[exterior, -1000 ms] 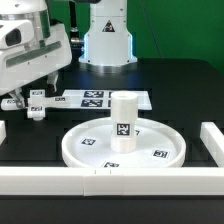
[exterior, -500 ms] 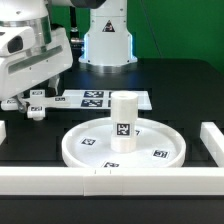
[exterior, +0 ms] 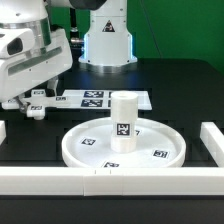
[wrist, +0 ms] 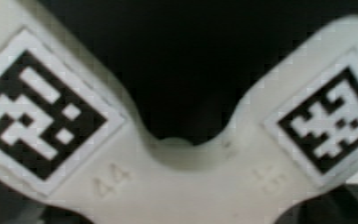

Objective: Assemble round table

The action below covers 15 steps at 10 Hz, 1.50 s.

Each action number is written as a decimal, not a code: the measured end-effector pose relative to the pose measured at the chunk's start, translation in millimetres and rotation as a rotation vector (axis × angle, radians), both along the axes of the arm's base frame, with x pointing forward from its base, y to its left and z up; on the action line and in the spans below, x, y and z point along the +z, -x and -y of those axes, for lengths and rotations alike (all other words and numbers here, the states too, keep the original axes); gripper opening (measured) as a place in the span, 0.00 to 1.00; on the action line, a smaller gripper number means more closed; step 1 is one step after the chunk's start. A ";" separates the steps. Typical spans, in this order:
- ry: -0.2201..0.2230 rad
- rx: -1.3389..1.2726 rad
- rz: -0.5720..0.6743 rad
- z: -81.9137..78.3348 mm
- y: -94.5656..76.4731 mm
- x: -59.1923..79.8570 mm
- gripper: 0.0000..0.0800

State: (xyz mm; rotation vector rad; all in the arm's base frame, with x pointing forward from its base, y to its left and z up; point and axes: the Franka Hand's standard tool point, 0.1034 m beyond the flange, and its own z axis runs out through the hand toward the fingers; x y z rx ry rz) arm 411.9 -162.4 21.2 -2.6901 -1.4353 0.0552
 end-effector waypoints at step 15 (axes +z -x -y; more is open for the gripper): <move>-0.014 -0.281 -0.067 -123.8 -53.1 118.5 0.57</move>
Offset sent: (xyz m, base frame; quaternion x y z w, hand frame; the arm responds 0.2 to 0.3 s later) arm 0.0051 0.0001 0.0050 0.0000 -0.0004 -0.0061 1.0000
